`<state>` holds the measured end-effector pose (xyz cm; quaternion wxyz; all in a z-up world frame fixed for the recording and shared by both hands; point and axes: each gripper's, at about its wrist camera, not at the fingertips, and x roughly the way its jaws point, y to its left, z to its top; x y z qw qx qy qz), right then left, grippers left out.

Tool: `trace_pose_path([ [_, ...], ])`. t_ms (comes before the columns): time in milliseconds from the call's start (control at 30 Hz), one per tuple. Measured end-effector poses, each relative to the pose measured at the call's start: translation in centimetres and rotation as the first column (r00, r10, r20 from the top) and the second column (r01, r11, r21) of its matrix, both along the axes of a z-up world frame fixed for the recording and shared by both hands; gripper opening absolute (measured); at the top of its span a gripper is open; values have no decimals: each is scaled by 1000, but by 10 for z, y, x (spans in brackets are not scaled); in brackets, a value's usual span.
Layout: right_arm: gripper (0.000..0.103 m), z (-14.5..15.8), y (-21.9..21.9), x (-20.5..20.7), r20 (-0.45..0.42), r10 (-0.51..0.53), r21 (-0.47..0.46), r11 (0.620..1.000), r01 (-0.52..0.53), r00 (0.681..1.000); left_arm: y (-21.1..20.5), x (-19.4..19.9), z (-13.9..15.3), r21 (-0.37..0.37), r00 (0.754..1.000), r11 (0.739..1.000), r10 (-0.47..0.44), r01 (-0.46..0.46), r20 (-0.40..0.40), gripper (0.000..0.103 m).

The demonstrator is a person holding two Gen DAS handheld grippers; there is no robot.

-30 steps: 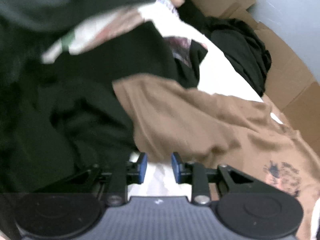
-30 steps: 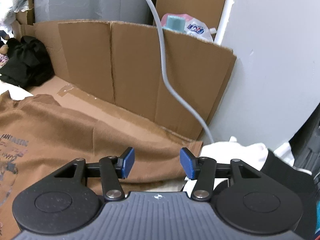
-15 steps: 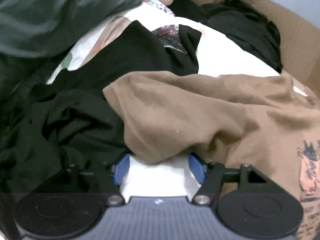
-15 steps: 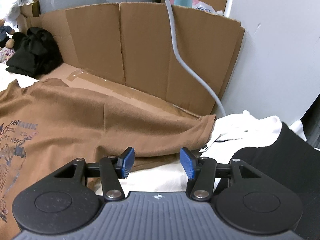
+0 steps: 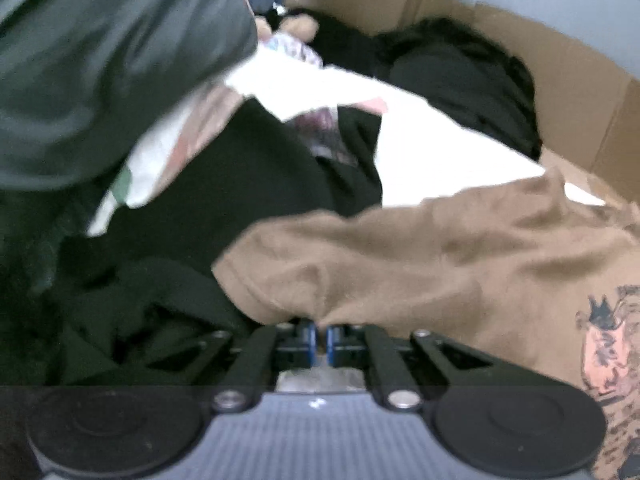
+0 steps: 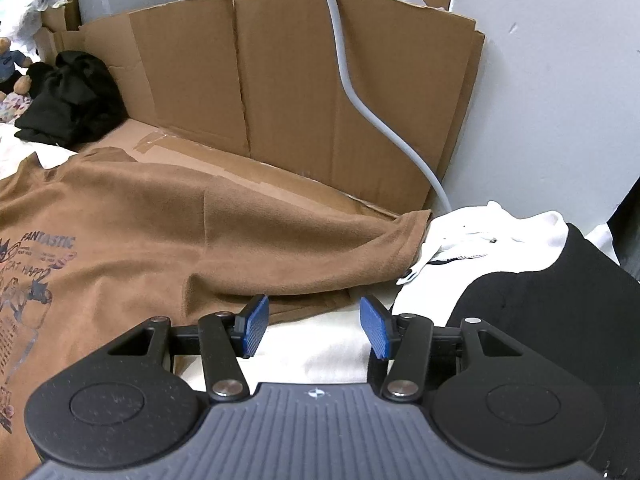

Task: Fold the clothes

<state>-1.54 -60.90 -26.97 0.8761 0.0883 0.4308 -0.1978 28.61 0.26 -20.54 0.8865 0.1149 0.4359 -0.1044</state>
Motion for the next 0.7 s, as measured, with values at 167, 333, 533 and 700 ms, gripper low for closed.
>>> trace_pose_path([
  [167, 56, 3, 1, -2, 6, 5, 3, 1000, -5, 1000, 0, -3, 19, 76, 998, 995, -64, 65, -11, 8],
  [333, 56, 4, 4, -3, 5, 19, 7, 1000, -19, 1000, 5, -7, 20, 141, 997, 987, -71, 75, -36, 17],
  [533, 56, 3, 8, -4, 0, 37, 5, 999, -37, 999, 31, -11, 13, 199, 999, 980, -2, 13, -54, 18],
  [700, 56, 2, 10, -3, -9, 43, 8, 999, -43, 999, 54, -14, 13, 160, 997, 986, 54, -44, -57, 18],
])
